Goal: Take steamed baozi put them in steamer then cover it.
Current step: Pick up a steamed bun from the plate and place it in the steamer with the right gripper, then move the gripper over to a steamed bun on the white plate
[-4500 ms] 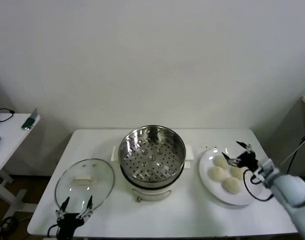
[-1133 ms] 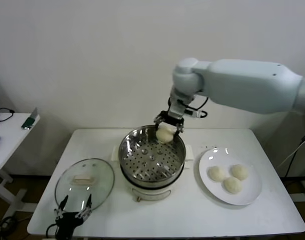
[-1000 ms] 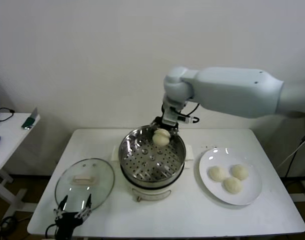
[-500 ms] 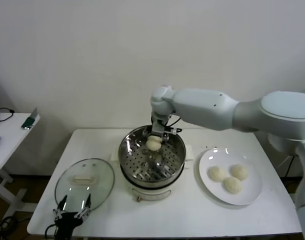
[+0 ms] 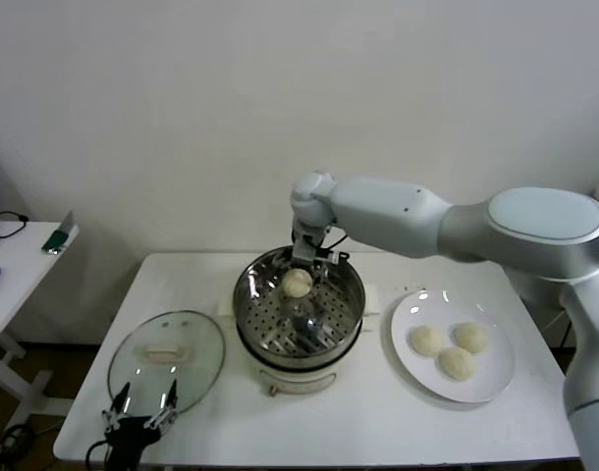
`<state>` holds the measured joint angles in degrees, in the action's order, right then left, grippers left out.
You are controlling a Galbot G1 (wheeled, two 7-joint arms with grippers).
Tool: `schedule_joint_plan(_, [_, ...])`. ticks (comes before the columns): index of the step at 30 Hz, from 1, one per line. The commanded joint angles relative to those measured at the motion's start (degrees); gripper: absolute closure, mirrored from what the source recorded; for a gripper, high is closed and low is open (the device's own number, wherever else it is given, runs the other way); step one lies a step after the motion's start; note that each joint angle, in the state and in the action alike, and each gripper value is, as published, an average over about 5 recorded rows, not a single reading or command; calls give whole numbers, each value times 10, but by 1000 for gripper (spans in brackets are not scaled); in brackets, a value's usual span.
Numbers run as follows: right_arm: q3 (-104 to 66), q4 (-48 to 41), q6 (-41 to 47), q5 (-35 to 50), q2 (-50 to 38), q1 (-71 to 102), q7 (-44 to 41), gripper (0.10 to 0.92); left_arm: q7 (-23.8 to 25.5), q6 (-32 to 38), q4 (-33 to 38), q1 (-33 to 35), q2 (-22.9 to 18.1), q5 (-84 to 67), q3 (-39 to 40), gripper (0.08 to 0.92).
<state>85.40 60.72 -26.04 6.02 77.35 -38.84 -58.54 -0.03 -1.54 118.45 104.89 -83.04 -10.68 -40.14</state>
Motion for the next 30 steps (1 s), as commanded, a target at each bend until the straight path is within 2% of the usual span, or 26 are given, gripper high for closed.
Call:
schedule_joint_plan(1, [124, 87, 102, 309, -127, -201, -51, 202, 0, -1, -1, -2, -1, 2, 4, 177])
schedule_joint_plan(4, [183, 135, 178, 369, -217, -240, -45, 203, 0, 0, -4, -5, 0, 1, 5, 177])
schedule_joint_plan(6, [222, 164, 228, 377, -278, -252, -34, 203, 0, 1, -6, -8, 2, 1, 5, 177])
schedule_joint_plan(11, [290, 207, 332, 339, -404, -233, 11, 203, 1, 1, -8, -17, 4, 0, 4, 177])
schedule_joint_plan(15, [285, 243, 398, 304, -465, -170, 54, 203, 3, 0, -9, -20, 5, 1, 6, 177])
schedule_joint_plan(21, [179, 248, 439, 277, -483, -23, 94, 203, 4, -1, -20, -27, 4, 5, 9, 177])
schedule_joint_plan(30, [-6, 161, 459, 180, -434, 185, 127, 203, 3, 2, -30, -27, 3, 7, 8, 177])
